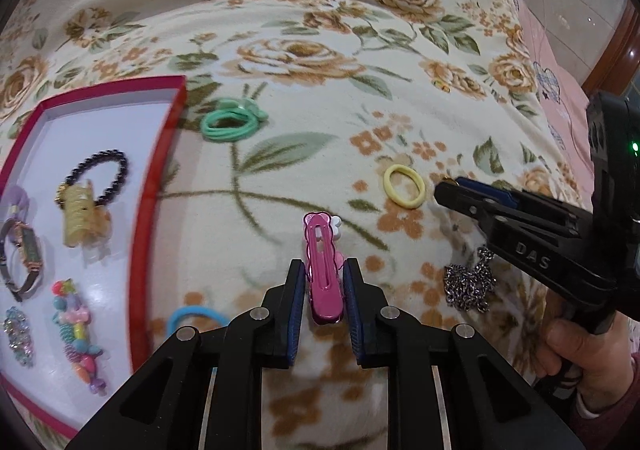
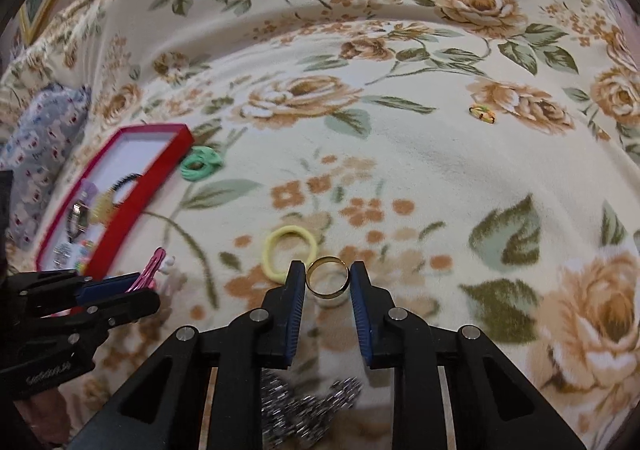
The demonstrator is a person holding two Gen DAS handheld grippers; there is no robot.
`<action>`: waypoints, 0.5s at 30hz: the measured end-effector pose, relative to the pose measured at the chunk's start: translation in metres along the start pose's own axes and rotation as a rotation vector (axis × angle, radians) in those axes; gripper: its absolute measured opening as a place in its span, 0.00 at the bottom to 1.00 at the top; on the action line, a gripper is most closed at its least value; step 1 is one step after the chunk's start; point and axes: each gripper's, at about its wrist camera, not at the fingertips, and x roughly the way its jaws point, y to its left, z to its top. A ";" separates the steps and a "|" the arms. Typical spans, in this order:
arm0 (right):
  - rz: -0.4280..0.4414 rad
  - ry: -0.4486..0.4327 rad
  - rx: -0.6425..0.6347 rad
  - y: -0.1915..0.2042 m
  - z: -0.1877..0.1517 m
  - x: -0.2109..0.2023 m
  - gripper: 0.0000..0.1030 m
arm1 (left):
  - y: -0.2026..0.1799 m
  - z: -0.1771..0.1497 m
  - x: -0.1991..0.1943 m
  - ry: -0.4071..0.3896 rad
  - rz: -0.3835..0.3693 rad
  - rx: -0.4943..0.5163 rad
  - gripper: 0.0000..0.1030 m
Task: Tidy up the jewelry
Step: 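Carry the pink hair clip and gold ring over the red box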
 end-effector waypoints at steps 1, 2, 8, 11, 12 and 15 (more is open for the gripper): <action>0.014 -0.003 0.006 0.002 -0.001 -0.003 0.22 | 0.002 -0.001 -0.005 -0.007 0.000 -0.005 0.18; 0.028 -0.005 0.011 0.005 -0.001 -0.006 0.22 | 0.005 -0.002 -0.010 -0.014 0.001 -0.011 0.18; 0.121 -0.013 0.017 0.031 -0.001 -0.018 0.22 | 0.019 -0.011 -0.039 -0.052 0.016 -0.038 0.18; 0.166 -0.012 0.012 0.045 -0.001 -0.021 0.22 | 0.028 -0.018 -0.055 -0.069 0.026 -0.055 0.18; 0.181 -0.012 0.009 0.051 0.000 -0.022 0.22 | 0.030 -0.020 -0.059 -0.073 0.029 -0.058 0.18; 0.213 -0.012 -0.010 0.068 0.000 -0.024 0.22 | 0.041 -0.027 -0.074 -0.087 0.045 -0.078 0.18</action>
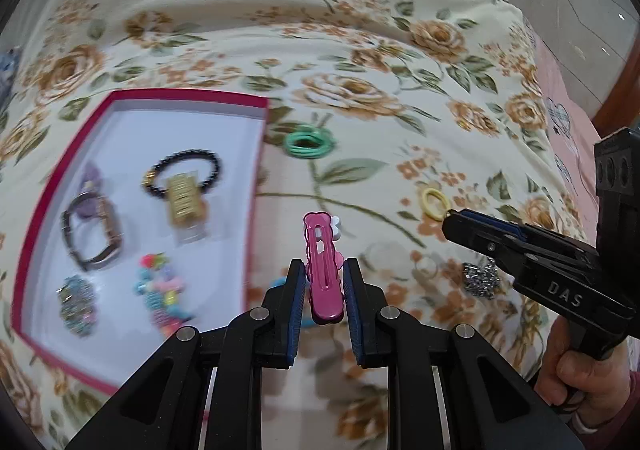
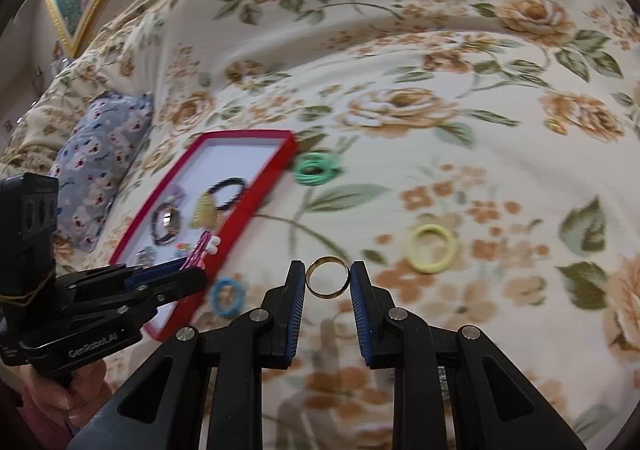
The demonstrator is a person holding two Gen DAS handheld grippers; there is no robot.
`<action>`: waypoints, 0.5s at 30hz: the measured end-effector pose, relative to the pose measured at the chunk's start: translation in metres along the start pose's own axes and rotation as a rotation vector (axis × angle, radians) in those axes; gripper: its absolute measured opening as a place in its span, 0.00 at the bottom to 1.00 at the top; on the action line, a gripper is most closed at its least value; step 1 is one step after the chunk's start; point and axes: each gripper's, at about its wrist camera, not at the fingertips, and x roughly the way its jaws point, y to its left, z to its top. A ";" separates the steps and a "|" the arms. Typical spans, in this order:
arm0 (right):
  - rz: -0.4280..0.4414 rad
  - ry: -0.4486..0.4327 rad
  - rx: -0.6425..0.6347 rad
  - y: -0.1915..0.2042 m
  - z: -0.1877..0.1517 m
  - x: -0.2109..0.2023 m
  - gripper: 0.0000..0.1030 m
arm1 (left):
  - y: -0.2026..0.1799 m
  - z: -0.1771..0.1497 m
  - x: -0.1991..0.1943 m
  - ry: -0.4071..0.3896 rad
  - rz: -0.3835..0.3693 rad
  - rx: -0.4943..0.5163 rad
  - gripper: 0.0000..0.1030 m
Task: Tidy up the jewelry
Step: 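Carry the pink hair clip and gold ring over the red box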
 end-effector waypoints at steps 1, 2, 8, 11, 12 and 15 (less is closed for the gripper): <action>0.013 0.001 -0.004 0.005 0.000 0.001 0.22 | 0.004 -0.001 -0.004 -0.003 0.000 -0.007 0.18; 0.023 0.001 -0.010 0.011 0.001 0.001 0.22 | 0.010 -0.003 -0.009 -0.008 0.006 -0.018 0.18; 0.072 0.013 -0.044 0.039 0.002 0.007 0.22 | 0.041 -0.014 -0.038 -0.033 0.048 -0.077 0.18; 0.092 0.021 -0.063 0.052 0.002 0.012 0.22 | 0.057 -0.019 -0.051 -0.043 0.070 -0.105 0.18; 0.101 0.026 -0.071 0.058 0.002 0.014 0.22 | 0.062 -0.021 -0.055 -0.047 0.080 -0.115 0.18; 0.120 0.034 -0.089 0.071 0.001 0.018 0.22 | 0.074 -0.028 -0.067 -0.056 0.102 -0.137 0.18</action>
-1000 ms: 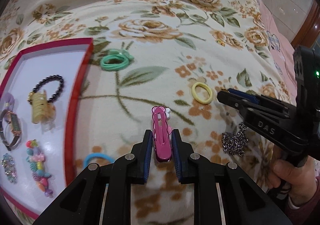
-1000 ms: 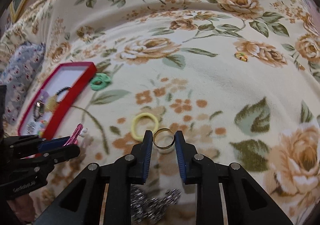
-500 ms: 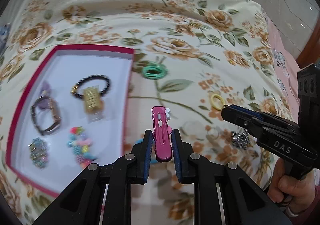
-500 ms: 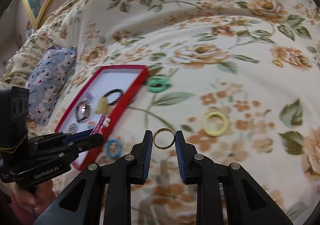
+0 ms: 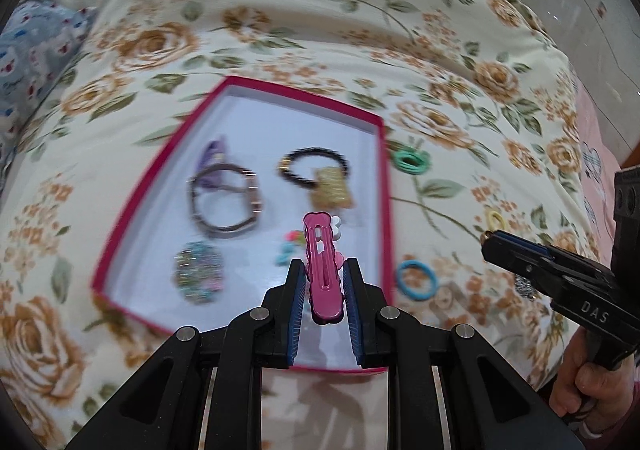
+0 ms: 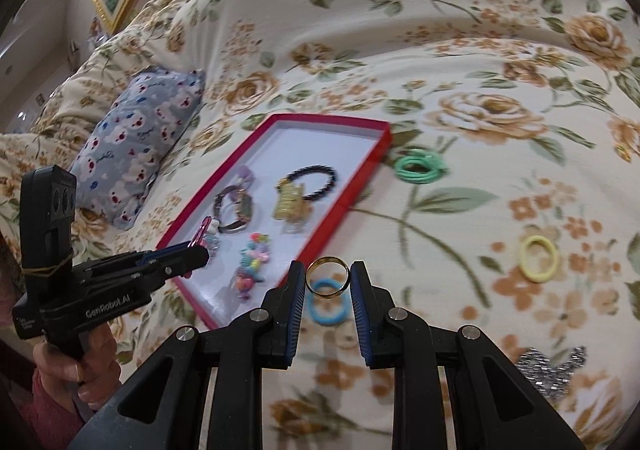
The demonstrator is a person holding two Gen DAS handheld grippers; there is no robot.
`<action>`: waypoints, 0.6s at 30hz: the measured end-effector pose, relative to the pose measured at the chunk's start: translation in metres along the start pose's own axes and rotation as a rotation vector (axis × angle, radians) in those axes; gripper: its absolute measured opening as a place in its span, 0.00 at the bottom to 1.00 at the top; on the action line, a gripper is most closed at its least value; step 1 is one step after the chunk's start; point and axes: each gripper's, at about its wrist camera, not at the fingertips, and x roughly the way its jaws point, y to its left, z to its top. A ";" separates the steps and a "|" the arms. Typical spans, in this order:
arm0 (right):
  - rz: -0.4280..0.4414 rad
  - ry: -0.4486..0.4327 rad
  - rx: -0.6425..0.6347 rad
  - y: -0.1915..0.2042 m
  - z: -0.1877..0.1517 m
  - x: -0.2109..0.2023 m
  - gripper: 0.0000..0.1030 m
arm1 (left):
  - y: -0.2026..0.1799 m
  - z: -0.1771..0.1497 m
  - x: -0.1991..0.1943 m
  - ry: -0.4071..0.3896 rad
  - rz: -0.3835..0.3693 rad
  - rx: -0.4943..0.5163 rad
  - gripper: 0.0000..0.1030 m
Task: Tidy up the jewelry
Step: 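Carry the pink hair clip and gold ring over the red box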
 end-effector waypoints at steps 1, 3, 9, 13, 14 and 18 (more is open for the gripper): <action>0.009 0.004 -0.008 0.005 0.001 0.003 0.22 | 0.004 -0.001 -0.003 -0.003 0.008 -0.007 0.18; 0.022 0.013 -0.021 0.013 0.002 0.008 0.22 | 0.013 -0.003 -0.008 -0.006 0.021 -0.022 0.18; 0.046 0.033 -0.047 0.031 0.003 0.021 0.22 | 0.034 -0.007 -0.015 -0.010 0.056 -0.065 0.18; 0.055 0.043 -0.058 0.038 0.004 0.028 0.22 | 0.046 -0.007 -0.017 -0.011 0.080 -0.089 0.18; 0.058 0.046 -0.061 0.040 0.005 0.030 0.22 | 0.049 -0.006 -0.016 -0.010 0.085 -0.091 0.18; 0.070 0.055 -0.070 0.048 0.007 0.039 0.22 | 0.054 -0.002 -0.009 -0.002 0.107 -0.102 0.18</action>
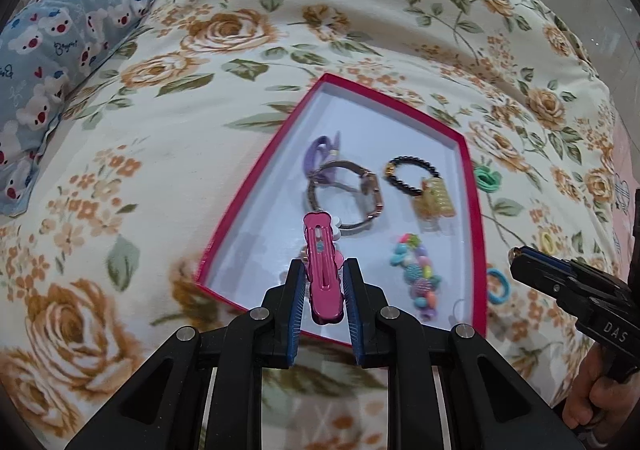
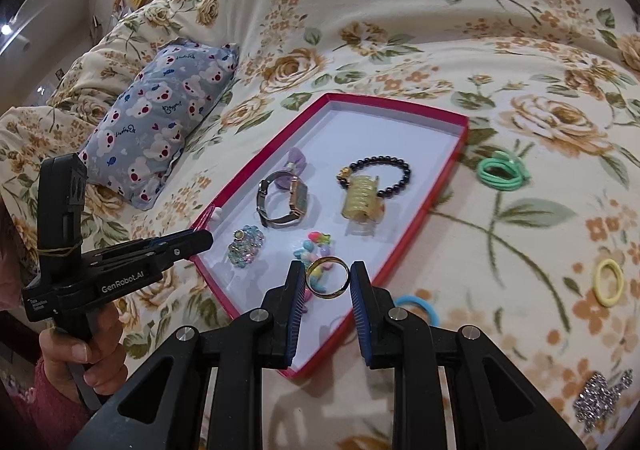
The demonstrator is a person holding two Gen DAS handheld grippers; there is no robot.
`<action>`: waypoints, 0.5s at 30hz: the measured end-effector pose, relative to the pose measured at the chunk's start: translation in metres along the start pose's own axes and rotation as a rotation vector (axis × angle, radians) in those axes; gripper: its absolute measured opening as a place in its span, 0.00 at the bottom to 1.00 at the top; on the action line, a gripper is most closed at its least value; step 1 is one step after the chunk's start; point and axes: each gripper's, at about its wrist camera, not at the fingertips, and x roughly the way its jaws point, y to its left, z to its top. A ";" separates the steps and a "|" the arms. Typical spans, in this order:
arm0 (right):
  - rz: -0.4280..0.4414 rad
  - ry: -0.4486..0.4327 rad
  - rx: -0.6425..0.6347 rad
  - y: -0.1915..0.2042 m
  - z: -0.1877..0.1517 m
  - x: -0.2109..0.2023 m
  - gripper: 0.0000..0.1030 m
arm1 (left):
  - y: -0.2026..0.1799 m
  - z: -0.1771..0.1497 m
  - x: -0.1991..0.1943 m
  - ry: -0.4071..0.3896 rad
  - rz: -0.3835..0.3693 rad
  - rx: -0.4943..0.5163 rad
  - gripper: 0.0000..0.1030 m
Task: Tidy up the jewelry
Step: 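Carry the pink hair clip and gold ring over the red box, then lower both items into the red box and open both tools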
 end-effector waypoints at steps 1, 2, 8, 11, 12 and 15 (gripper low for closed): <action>0.004 0.004 -0.002 0.001 0.001 0.003 0.22 | 0.001 0.001 0.001 0.001 0.008 0.000 0.18; 0.006 0.008 -0.006 0.003 0.001 0.007 0.22 | 0.001 0.002 0.004 0.003 0.011 0.000 0.18; 0.010 0.037 -0.021 0.009 0.005 0.029 0.22 | 0.008 0.008 0.020 0.023 0.026 0.002 0.18; 0.007 0.051 -0.021 0.009 0.006 0.038 0.22 | 0.011 0.011 0.028 0.036 0.036 0.003 0.18; 0.007 0.056 -0.020 0.009 0.006 0.040 0.22 | 0.011 0.011 0.030 0.039 0.037 0.003 0.18; 0.008 0.067 -0.025 0.011 0.007 0.048 0.22 | 0.011 0.014 0.038 0.053 0.040 0.004 0.18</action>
